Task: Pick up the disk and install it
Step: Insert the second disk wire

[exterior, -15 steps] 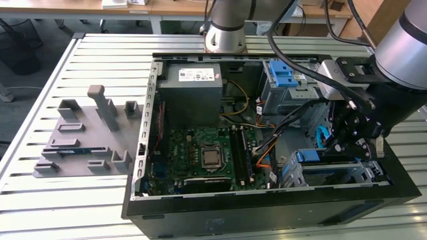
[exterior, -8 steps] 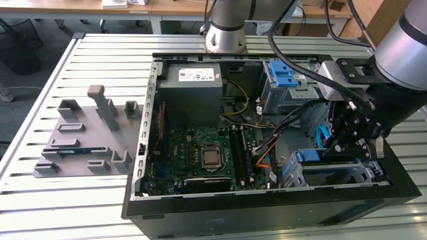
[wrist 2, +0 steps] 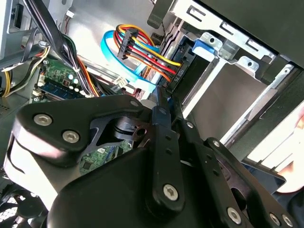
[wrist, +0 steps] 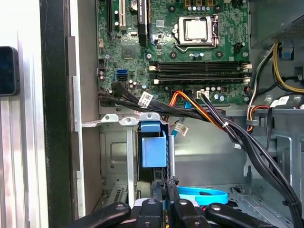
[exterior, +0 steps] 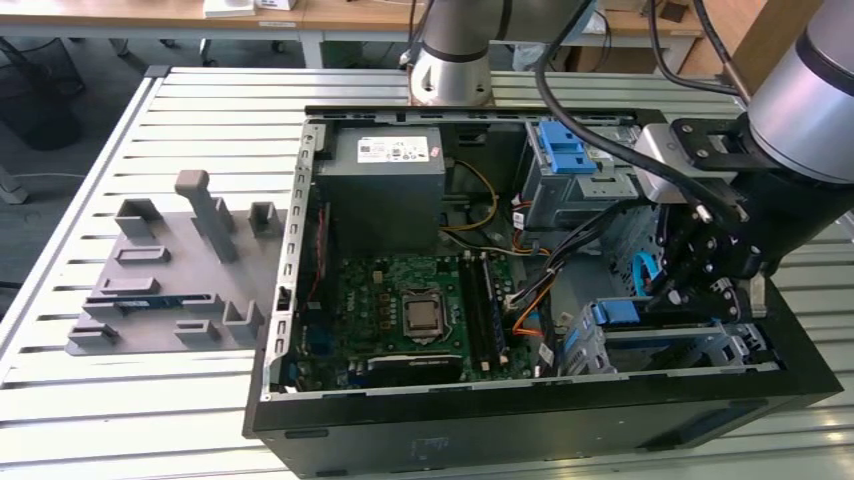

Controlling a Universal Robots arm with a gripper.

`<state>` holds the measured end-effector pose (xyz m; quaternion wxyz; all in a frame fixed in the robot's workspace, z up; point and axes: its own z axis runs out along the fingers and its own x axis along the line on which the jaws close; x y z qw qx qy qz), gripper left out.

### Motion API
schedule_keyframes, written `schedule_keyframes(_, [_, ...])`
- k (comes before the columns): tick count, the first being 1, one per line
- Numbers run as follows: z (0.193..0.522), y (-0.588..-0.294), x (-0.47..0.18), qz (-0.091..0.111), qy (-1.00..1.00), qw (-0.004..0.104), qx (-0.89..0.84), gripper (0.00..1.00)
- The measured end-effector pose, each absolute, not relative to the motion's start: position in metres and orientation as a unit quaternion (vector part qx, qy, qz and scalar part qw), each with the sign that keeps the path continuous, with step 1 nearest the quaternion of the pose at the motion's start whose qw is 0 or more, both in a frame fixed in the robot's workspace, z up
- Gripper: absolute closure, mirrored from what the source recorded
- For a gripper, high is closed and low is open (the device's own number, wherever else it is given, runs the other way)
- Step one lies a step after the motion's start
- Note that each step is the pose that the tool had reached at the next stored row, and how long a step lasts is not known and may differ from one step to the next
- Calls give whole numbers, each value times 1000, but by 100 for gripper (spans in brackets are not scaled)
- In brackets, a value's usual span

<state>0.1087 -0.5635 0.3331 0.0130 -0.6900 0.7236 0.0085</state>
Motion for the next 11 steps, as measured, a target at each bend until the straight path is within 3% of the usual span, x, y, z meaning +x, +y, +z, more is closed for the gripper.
schedule_keyframes(11, [331, -564, 109, 8, 724, 13, -690, 84])
